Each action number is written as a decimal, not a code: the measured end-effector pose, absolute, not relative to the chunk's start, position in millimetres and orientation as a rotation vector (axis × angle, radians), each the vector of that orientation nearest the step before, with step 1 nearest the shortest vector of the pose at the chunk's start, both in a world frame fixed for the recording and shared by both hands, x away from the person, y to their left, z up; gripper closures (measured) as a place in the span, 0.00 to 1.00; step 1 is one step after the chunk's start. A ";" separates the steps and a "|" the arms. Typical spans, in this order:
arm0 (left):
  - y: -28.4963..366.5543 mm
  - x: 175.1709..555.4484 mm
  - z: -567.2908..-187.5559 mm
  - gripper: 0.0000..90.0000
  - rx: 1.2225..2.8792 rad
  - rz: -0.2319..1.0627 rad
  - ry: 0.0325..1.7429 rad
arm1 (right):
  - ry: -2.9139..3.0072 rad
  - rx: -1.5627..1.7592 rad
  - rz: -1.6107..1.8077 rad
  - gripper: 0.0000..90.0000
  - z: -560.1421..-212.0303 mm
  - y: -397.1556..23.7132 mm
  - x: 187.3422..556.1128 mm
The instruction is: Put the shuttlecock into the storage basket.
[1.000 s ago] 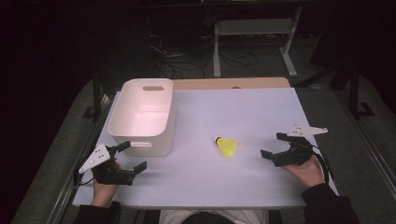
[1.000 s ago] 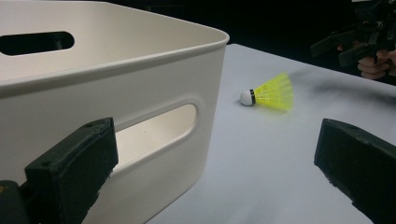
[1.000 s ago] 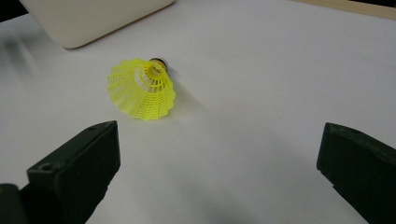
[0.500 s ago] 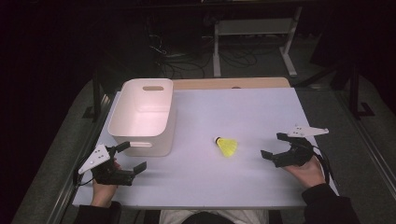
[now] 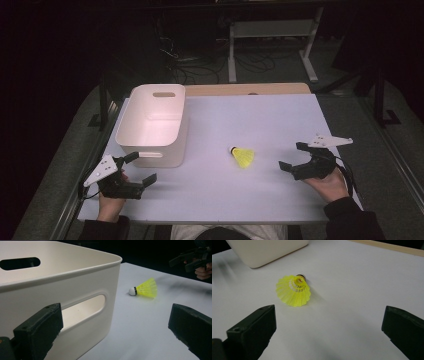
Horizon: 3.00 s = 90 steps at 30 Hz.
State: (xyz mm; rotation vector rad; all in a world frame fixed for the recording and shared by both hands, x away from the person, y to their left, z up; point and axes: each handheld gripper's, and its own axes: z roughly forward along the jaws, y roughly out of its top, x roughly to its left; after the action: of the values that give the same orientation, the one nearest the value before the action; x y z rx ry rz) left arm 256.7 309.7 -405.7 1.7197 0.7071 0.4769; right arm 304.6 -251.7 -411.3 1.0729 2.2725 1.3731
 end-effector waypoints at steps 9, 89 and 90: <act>309.7 256.4 -405.8 0.00 1.721 0.480 0.708 | 2.285 1.073 1.351 0.00 -406.7 -252.9 306.7; 311.5 255.2 -404.9 0.00 1.725 0.488 0.698 | 2.434 0.910 1.244 0.00 -345.4 -223.5 351.1; 311.5 255.2 -404.9 0.00 1.725 0.488 0.698 | 2.436 0.909 1.244 0.00 -344.9 -222.5 352.0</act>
State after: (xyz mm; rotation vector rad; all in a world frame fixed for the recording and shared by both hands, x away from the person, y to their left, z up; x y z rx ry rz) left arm 255.2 311.5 -404.9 1.7247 0.6982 0.4884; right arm 352.0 -222.5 -344.9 0.9088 2.4362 1.2436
